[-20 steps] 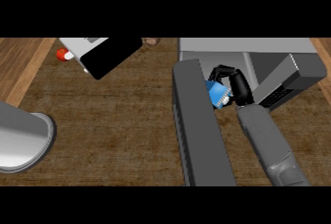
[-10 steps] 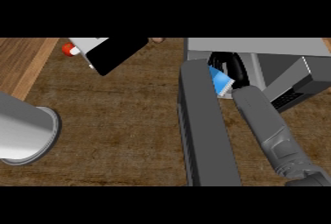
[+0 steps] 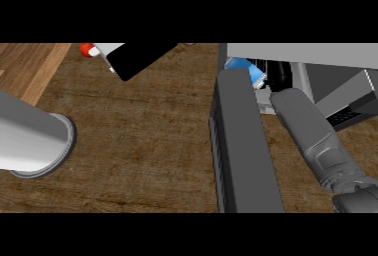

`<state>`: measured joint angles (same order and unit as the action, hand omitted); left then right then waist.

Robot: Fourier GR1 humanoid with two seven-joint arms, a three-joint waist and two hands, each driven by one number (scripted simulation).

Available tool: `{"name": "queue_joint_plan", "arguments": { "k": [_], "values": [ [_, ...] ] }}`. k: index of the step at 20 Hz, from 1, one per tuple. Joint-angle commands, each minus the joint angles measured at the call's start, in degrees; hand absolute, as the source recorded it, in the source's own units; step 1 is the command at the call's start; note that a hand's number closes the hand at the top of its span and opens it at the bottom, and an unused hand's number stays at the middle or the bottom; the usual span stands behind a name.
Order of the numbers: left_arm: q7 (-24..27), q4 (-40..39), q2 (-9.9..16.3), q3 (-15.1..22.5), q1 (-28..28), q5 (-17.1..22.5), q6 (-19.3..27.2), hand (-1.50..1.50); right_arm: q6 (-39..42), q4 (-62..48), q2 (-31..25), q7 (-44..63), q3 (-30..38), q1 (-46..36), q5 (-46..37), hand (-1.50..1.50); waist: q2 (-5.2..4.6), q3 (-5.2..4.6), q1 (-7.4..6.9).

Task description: Pick up the milk, place it into the microwave and close the microwave

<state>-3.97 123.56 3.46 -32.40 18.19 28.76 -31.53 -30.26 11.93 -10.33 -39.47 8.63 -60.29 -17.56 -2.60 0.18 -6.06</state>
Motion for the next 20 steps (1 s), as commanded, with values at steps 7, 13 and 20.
{"name": "queue_joint_plan", "arguments": {
  "k": [7, 13, 20],
  "values": [
    [0.4, -2.8, 0.3, 1.4, -2.3, -1.9, -0.7, -1.50, -10.7, -4.3, -4.4, -1.9, -2.6, -1.3, -5.2, 1.50, -1.48, 0.03, -1.84],
    [0.4, -3.4, 1.0, 1.2, -3.7, -3.4, 0.0, -1.50, -21.7, -11.1, -7.7, 9.8, -3.2, -0.2, -7.1, -1.50, -2.02, -0.24, -2.16],
    [1.6, -5.7, 2.0, 1.6, -6.8, -7.1, 0.5, -1.50, -14.5, -7.6, -4.6, 3.6, -4.4, -1.9, -7.8, -1.50, -1.74, 0.20, -2.01]
  ]
}}
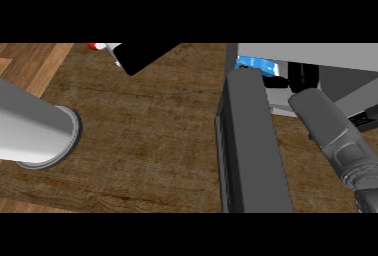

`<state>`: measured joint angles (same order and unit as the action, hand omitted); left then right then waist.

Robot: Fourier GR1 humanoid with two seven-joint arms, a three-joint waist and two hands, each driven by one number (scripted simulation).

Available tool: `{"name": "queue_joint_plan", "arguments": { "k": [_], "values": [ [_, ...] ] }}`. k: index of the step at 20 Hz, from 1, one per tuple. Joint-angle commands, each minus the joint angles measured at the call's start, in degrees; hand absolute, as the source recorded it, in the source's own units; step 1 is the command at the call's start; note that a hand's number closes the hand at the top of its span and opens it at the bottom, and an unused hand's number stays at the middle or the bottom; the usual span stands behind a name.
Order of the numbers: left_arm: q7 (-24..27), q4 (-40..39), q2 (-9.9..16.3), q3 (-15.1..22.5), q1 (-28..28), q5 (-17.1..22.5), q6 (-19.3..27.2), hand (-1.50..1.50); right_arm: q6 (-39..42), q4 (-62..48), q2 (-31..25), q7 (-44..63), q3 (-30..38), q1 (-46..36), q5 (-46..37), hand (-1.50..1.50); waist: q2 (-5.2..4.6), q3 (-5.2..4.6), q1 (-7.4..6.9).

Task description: Pick up the milk, place it into the microwave and close the microwave

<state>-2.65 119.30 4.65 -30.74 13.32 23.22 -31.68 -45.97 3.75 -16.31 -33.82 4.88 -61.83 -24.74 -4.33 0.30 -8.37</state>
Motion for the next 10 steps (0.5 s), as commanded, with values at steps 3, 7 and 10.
{"name": "queue_joint_plan", "arguments": {
  "k": [3, 7, 10],
  "values": [
    [0.8, -1.8, 0.1, 1.9, -1.6, -1.6, -1.2, -1.50, 3.6, 0.8, 0.9, -3.0, -0.4, -1.0, -0.5, -1.50, -0.20, 0.07, -0.33],
    [1.1, -4.1, 1.1, 3.0, -2.1, -3.1, -3.0, -1.50, 7.8, 1.4, 2.0, -5.6, 0.7, -0.9, 0.8, -1.50, 0.06, 0.04, 0.44],
    [1.3, -3.5, 0.3, 5.0, -2.2, -3.1, -4.1, -1.50, 12.1, 1.2, 2.3, -5.9, 1.8, -1.9, 1.9, -1.50, 0.40, 0.03, 0.49]
  ]
}}
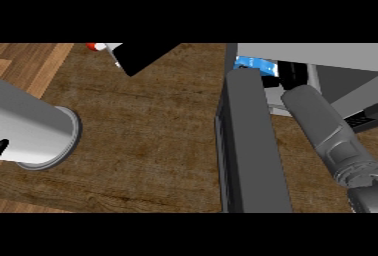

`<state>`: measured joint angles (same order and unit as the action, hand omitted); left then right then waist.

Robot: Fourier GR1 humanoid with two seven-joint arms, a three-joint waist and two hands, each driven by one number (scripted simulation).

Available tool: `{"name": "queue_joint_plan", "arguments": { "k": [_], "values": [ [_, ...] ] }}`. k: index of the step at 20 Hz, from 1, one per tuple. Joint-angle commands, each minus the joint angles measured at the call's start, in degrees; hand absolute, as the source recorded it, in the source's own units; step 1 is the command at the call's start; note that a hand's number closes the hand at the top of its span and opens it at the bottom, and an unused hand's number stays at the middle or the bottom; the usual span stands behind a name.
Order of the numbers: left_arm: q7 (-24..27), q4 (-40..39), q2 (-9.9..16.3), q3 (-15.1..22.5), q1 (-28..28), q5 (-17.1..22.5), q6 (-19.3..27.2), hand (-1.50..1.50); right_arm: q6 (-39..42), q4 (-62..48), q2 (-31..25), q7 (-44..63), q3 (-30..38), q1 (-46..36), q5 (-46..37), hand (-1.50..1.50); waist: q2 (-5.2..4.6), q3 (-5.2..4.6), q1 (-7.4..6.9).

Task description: Pick up the milk, place it into the microwave and close the microwave

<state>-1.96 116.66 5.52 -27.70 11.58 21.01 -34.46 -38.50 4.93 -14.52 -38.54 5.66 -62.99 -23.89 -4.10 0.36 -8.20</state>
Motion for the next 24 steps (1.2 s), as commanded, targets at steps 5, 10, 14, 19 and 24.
{"name": "queue_joint_plan", "arguments": {
  "k": [5, 10, 14, 19, 24],
  "values": [
    [0.3, -2.4, 1.6, 2.0, -0.9, 1.8, -4.0, -1.50, 8.8, 1.8, 3.6, -6.0, 5.1, 1.4, 5.5, -1.50, 0.79, 0.00, 1.03],
    [1.4, -2.9, -1.1, 6.2, -1.8, -1.1, -4.7, -1.50, 19.1, 1.5, 1.7, -9.7, 8.0, 3.2, 8.6, -1.50, 1.20, -0.06, 2.85],
    [0.2, -0.2, -3.4, 9.2, -0.5, -2.1, -4.3, -1.50, 23.7, 0.9, 3.1, -12.0, 10.5, 6.0, 11.3, -1.50, 1.79, -0.05, 3.27],
    [-1.0, -1.9, -2.2, 9.7, -2.1, -1.2, -4.6, 1.50, 30.2, 0.5, 4.0, -13.1, 12.4, 8.5, 13.6, -1.50, 2.57, -0.17, 4.77],
    [-2.5, -1.4, -5.0, 15.1, -4.7, -6.4, -2.6, 1.50, 40.3, 1.0, 3.7, -16.4, 12.8, 12.6, 14.6, -1.50, 3.15, -0.22, 6.52]
  ]
}}
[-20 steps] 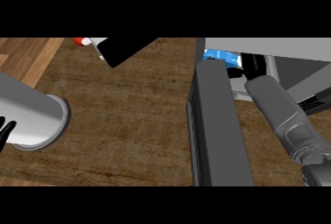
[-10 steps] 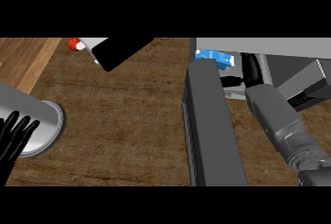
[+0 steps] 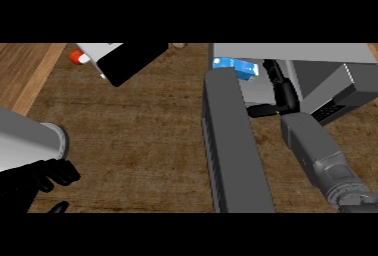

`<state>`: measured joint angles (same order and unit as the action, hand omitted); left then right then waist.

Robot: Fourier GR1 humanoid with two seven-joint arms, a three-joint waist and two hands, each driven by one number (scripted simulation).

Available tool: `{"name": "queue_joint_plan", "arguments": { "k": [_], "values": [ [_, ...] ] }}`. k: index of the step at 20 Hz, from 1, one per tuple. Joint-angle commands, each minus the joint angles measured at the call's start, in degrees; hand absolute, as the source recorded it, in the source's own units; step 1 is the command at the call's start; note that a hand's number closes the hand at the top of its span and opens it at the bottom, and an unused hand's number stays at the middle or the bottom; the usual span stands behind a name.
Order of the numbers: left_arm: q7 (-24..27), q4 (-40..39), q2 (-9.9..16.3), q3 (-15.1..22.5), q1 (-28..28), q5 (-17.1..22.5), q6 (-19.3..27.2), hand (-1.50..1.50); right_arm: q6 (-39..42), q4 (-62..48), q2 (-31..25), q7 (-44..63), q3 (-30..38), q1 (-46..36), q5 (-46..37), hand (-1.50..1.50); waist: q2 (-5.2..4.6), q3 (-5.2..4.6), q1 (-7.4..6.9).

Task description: Pick up the milk, place it into the microwave and close the microwave

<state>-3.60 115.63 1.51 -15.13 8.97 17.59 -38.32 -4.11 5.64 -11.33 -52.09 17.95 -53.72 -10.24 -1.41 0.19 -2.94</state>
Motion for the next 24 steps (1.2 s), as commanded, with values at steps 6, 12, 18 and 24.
{"name": "queue_joint_plan", "arguments": {
  "k": [6, 12, 18, 24],
  "values": [
    [-1.4, 0.7, -1.5, 12.1, 1.5, -4.5, 6.0, 1.50, 11.7, 2.4, 1.0, -3.4, 0.2, 8.5, 1.9, -1.50, 1.17, -0.15, 2.23],
    [-1.3, -3.2, 0.1, 12.6, -0.7, -4.3, 3.4, 1.50, 12.4, 8.0, 1.7, -6.1, -2.0, 15.9, 1.7, -1.50, 1.42, -0.20, 2.86],
    [-1.7, -3.2, -1.5, 25.5, -4.8, -13.9, 14.2, 1.50, 16.0, 13.4, -0.1, -7.5, -2.5, 26.0, 3.3, -1.50, 1.69, -0.23, 3.90],
    [2.1, -14.2, -1.5, 30.6, -15.4, -20.6, 18.6, 1.50, 20.6, 23.0, -3.5, -5.6, -4.3, 33.6, 4.7, -1.50, 1.69, -0.28, 5.01]
  ]
}}
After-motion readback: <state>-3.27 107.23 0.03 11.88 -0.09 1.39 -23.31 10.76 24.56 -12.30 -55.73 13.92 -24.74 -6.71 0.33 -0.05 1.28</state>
